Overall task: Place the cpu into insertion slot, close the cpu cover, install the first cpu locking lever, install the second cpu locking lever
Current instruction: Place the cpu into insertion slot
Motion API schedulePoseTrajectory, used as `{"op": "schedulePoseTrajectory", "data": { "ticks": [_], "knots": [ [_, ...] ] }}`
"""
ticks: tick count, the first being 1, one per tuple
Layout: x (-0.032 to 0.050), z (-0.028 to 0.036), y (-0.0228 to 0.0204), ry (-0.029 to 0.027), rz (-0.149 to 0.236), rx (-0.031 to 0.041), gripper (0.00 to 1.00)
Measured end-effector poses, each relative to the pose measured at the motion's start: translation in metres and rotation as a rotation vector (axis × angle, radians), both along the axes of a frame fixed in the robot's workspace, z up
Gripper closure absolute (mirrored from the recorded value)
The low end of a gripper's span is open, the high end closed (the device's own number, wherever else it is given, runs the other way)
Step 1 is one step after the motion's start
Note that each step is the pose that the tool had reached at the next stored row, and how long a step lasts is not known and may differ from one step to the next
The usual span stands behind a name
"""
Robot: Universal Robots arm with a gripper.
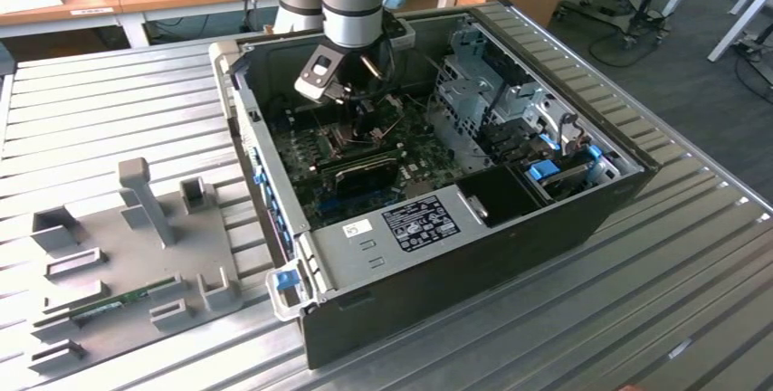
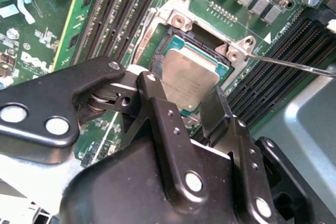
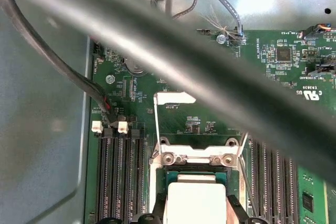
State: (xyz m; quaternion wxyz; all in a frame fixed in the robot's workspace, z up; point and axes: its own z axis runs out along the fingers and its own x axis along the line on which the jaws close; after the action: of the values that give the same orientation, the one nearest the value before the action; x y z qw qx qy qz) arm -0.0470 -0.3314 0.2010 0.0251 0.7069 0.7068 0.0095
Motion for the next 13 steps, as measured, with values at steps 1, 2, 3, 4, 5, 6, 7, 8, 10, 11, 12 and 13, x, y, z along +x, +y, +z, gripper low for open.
{"op": "schedulePoseTrajectory", "data": {
  "ticks": [1,2,3,4,5,6,7,8,10,11,12,13],
  "knots": [
    [0.0,-0.0002,0.0,-0.0002,0.0,-0.0004,0.47],
    [0.0,-0.0006,0.0,-0.0005,0.0,-0.0003,0.47],
    [0.0,-0.0006,0.0,-0.0005,0.0,-0.0004,0.47],
    [0.0,-0.0006,0.0,-0.0005,0.0,-0.0004,0.47],
    [0.0,-0.0006,0.0,-0.0006,0.0,-0.0004,0.47],
    [0.0,-0.0006,0.0,-0.0011,0.0,-0.0005,0.47],
    [0.0,-0.0007,0.0,-0.0018,0.0,-0.0004,0.47],
    [0.0,-0.0009,0.0,-0.0025,0.0,-0.0003,0.47],
    [0.0,-0.001,0.0,-0.0032,0.0,-0.0003,0.47],
    [0.0,-0.001,0.0,-0.0034,0.0,-0.0003,0.47],
    [0.0,-0.0012,0.0,-0.0043,0.0,-0.0003,0.47],
    [-0.0001,-0.0015,0.0,-0.0062,0.0,-0.0001,0.47]
  ]
}}
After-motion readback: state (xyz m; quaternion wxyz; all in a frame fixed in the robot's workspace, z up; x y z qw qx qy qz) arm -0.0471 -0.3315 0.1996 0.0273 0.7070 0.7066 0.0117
